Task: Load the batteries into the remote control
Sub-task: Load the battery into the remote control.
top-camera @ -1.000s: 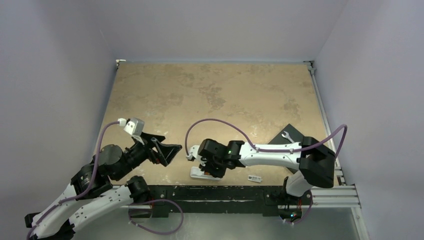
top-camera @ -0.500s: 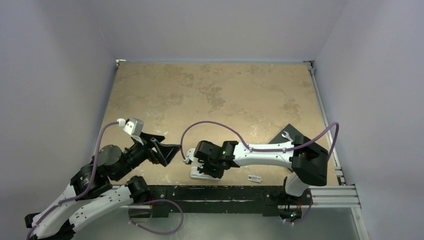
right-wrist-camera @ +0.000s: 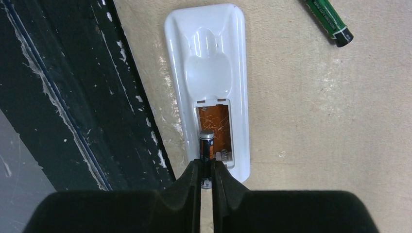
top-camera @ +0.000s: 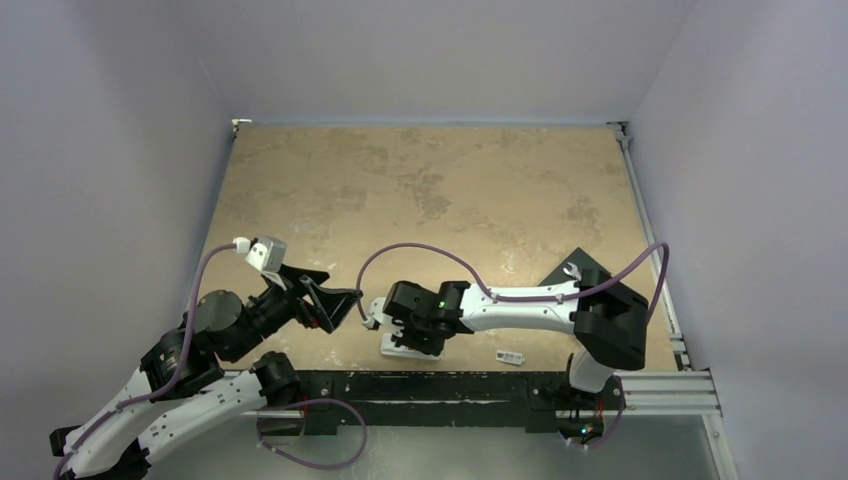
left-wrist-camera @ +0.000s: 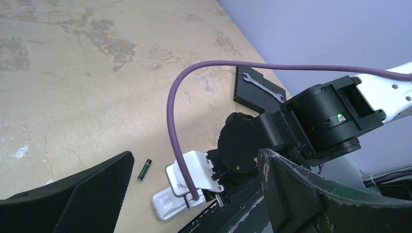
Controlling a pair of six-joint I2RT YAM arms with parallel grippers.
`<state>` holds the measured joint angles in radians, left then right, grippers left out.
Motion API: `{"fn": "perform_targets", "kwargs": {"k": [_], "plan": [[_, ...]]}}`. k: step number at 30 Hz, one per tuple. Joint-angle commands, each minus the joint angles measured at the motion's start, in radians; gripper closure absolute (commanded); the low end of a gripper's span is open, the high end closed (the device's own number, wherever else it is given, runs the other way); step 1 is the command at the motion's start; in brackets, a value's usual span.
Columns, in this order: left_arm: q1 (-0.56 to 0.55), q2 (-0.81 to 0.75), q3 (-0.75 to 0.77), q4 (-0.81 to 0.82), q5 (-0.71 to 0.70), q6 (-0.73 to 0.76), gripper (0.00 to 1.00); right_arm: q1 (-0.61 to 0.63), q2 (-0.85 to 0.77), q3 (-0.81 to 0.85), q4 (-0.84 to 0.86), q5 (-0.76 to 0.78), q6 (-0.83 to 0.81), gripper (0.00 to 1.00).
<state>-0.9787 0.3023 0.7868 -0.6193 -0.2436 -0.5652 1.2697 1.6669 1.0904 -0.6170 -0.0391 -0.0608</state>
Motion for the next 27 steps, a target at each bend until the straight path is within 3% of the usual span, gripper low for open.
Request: {"fn": "perform_targets", "kwargs": {"k": [1,27], "plan": [[-0.005,-0.009,-0.009,0.014,-0.014,-0.013,0.01,0.005,0.011,0.034,0.009,0.005,-0.022,0.9],[-0.005,-0.008,-0.009,0.014,-0.013,-0.014,0.01,0.005,0.057,0.061,0.03,0.002,-0.046,0.77]]}}
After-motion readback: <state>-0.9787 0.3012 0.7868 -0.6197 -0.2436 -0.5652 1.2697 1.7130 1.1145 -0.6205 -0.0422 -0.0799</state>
